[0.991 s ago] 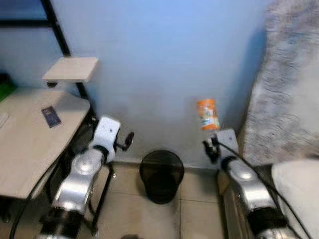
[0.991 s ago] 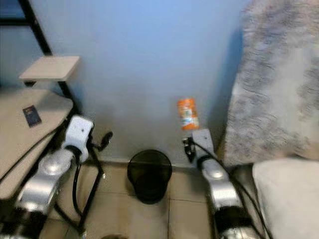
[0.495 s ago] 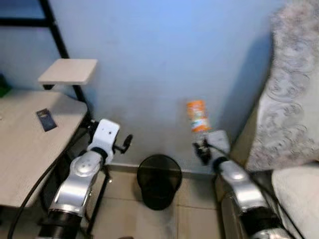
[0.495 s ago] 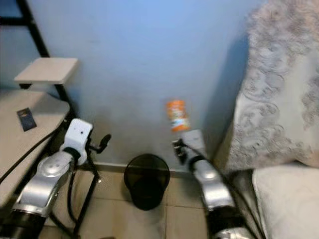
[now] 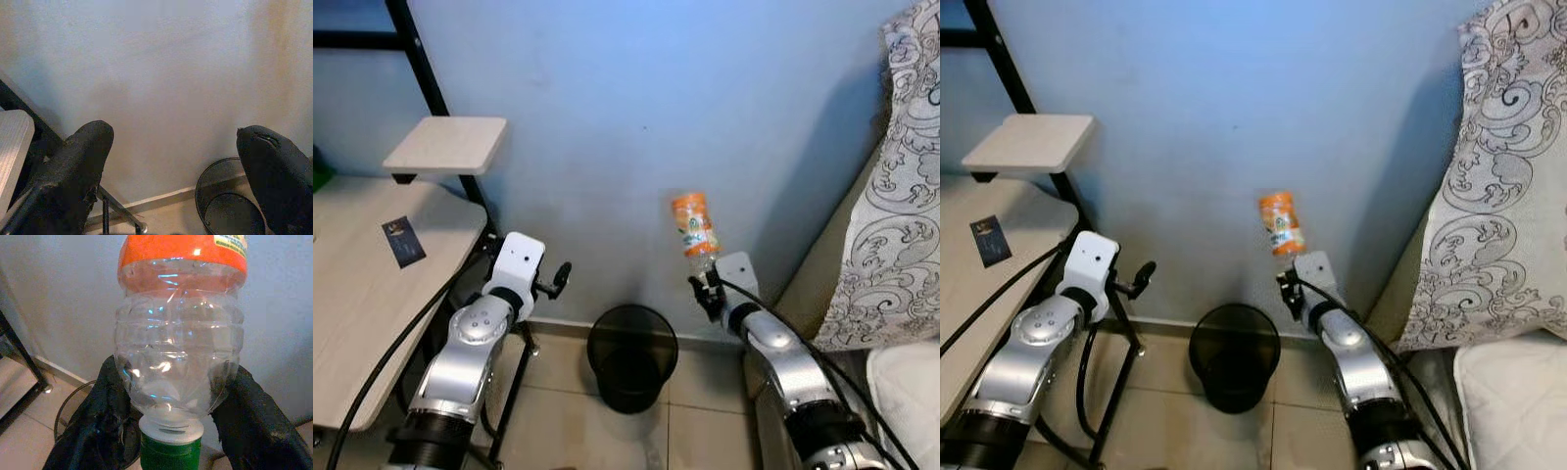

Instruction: Clean up the room

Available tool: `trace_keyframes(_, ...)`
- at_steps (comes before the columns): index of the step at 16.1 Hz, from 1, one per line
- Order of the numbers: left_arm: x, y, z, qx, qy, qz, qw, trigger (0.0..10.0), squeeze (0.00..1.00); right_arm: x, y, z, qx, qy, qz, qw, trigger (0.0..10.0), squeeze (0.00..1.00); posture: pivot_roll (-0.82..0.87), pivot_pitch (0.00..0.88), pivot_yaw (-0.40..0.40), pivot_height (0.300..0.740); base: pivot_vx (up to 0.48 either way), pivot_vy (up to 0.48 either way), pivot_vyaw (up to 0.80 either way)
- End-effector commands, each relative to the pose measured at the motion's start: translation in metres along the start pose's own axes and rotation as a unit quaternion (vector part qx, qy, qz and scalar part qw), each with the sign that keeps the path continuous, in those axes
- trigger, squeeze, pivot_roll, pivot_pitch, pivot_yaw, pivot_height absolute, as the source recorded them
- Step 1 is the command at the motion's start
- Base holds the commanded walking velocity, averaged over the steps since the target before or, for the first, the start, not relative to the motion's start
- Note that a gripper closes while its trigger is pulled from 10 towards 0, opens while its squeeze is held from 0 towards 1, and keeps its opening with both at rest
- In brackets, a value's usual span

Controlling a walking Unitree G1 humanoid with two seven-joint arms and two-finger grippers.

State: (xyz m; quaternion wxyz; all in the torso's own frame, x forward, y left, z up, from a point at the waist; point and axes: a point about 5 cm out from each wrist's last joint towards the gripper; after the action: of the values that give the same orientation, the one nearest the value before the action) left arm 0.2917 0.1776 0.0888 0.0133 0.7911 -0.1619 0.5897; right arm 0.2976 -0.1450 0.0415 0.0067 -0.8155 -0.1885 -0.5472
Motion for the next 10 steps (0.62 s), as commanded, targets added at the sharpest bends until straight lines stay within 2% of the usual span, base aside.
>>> trace_keyframes(1,0.0030,-0.0004,0.0010,-0.003,0.001,-0.005,1.000,10.0,0.00,0.0009,0.0012,0.0014,-0.001,-0.001,-0.006,1.000,10.0,0.00,0.07,0.000,0.022,0.740,0.289,0.000,0.00)
trace_keyframes(10,0.0034,0.0004,0.0017,-0.007,0.000,-0.006,1.000,10.0,0.00,0.0018,0.0029,0.0030,0.005,-0.001,-0.027,1.000,10.0,0.00,0.06,0.000,0.028,0.740,0.313,0.000,0.00)
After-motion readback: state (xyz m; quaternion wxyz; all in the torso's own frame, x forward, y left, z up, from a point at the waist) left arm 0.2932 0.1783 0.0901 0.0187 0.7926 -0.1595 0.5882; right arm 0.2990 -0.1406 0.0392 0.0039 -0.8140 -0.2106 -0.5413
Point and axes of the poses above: a point about 5 cm out from each wrist's last joint towards the gripper, its own z axis pointing out of the wrist towards the gripper, its own x axis along the axis of the wrist's last joint, y = z × x, and after that the axes turned 4 degrees about -z, right-handed
